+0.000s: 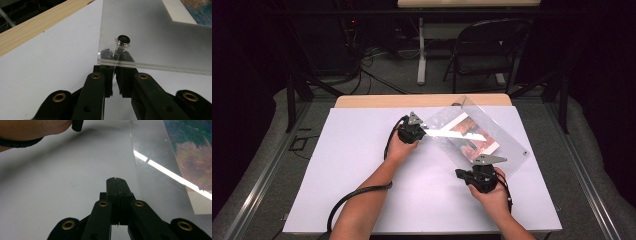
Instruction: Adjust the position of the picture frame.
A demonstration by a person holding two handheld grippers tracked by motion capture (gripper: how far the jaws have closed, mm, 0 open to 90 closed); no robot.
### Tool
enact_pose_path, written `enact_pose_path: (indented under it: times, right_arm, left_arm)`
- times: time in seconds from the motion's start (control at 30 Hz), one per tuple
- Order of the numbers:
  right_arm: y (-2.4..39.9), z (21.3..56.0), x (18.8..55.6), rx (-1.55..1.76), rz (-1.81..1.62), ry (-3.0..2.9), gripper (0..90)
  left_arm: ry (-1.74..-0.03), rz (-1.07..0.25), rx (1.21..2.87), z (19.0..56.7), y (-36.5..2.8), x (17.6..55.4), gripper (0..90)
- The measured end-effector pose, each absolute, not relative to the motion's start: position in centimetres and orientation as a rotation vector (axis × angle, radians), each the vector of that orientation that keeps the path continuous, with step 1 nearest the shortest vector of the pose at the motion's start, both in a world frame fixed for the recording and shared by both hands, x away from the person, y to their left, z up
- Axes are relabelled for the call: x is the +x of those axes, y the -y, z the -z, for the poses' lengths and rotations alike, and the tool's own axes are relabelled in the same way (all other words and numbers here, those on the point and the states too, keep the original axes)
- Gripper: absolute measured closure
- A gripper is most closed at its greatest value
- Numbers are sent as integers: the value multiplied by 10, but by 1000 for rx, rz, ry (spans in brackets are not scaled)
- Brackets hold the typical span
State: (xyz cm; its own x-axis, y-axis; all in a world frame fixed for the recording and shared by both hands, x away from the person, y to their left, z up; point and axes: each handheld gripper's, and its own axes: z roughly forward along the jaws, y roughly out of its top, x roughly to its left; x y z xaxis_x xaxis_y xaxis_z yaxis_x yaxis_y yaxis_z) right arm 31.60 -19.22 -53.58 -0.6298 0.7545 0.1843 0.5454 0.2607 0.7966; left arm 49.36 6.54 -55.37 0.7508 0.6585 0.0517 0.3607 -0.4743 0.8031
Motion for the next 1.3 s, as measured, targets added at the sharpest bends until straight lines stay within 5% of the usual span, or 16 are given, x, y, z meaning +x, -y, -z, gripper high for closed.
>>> enact_pose_path:
  times: [1.3]
  right_arm:
    - [175,537,321,1186,-1223,-2471,900]
  left_arm:
    - [-642,-371,2182,543,-115,381,852]
